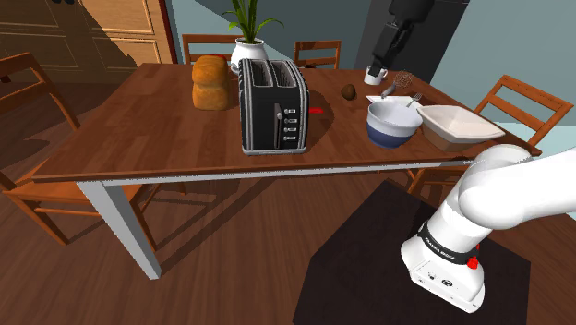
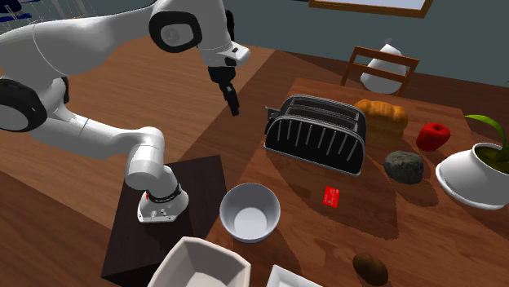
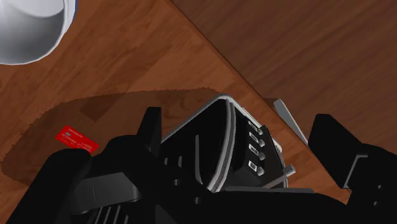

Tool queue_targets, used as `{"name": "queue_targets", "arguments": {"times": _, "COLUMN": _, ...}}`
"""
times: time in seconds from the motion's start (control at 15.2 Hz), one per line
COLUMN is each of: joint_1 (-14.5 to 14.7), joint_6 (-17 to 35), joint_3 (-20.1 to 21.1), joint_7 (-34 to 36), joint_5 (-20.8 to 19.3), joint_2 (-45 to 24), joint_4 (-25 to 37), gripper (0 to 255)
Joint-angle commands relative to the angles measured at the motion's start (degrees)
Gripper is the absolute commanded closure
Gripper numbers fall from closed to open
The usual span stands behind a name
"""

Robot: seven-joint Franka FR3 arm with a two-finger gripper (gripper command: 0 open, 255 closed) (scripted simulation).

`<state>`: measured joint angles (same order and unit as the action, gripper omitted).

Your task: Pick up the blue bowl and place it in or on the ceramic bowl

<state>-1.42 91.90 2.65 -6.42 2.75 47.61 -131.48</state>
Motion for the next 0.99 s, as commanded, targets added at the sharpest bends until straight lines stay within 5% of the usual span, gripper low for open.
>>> {"name": "queue_targets", "arguments": {"times": 0.0, "joint_1": 0.0, "joint_6": 0.0, "joint_3": 0.0, "joint_7": 0.0, "joint_5": 0.0, "joint_2": 0.0, "joint_4": 0.0, "gripper": 0}}
{"name": "queue_targets", "arguments": {"times": 0.92, "joint_1": -6.4, "joint_6": 18.9, "joint_3": -8.4, "joint_7": -10.7, "joint_5": -14.1, "joint_2": 6.0, "joint_4": -23.6, "gripper": 0}}
